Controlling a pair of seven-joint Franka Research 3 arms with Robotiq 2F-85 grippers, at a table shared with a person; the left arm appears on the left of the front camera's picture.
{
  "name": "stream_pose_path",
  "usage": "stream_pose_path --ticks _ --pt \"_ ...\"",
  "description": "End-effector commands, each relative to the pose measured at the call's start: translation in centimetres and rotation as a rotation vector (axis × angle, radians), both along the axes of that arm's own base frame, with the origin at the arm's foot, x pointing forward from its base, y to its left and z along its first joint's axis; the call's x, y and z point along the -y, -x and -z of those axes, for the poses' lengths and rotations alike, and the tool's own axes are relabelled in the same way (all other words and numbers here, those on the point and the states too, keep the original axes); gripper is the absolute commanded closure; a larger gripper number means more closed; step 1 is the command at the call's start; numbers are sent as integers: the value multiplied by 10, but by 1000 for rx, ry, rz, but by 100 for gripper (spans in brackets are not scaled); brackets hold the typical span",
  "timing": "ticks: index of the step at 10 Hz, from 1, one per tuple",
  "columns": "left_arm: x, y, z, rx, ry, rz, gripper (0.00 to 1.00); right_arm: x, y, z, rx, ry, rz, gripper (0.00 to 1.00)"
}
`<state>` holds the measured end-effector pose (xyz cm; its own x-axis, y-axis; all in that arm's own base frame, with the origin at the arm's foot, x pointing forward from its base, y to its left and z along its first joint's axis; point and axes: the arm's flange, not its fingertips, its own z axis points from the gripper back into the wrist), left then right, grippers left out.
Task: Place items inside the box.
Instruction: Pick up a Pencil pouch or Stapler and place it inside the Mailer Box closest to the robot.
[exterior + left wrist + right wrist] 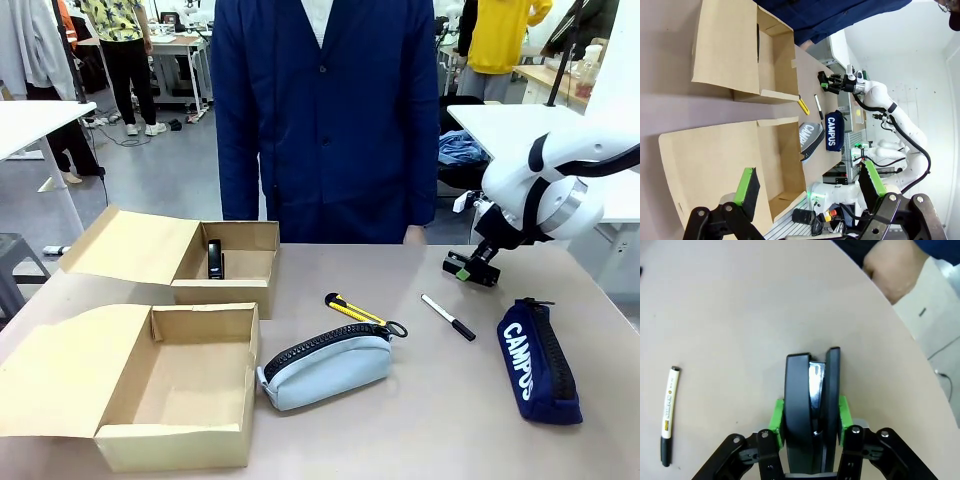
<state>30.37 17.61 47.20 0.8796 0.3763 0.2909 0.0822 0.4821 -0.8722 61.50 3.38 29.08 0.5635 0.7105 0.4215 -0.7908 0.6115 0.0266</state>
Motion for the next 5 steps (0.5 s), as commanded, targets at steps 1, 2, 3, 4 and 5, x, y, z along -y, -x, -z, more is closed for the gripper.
stream_pose_path --ticks 1,2,3,4,5 --pt "0 1 -1 29 10 5 0 3 6 -1 -42 -13 -1 97" --pt "0 1 -1 29 10 5 0 3 11 -10 -40 -15 -3 100" --pt "0 1 -1 29 10 5 0 5 20 -30 -35 -18 5 100" --pt "0 1 -1 29 10 5 0 11 33 -59 -31 -20 37 100" --pt "0 1 -1 29 10 5 0 20 50 -92 -37 -18 120 100"
